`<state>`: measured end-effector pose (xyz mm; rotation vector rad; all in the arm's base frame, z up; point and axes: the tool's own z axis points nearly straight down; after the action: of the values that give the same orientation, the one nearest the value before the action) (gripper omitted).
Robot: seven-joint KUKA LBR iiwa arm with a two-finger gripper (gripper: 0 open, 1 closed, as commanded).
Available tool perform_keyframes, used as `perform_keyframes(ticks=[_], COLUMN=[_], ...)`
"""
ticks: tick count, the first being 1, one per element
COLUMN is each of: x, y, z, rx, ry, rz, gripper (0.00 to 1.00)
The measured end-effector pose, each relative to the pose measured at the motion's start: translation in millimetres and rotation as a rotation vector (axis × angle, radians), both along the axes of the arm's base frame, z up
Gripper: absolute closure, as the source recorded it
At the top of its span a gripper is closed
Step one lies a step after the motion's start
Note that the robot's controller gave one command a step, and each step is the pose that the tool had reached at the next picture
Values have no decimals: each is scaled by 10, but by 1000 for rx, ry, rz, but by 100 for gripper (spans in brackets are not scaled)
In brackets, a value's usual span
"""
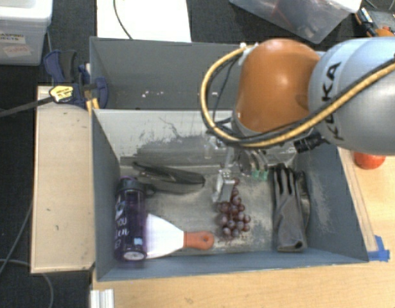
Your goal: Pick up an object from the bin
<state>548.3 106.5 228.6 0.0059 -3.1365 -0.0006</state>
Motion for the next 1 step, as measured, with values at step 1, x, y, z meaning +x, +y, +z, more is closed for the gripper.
perform_keyframes(ticks=[1], x=[17], y=[-7], z=[43], rx=[1], ry=[-8], rz=[-5], gripper=[0])
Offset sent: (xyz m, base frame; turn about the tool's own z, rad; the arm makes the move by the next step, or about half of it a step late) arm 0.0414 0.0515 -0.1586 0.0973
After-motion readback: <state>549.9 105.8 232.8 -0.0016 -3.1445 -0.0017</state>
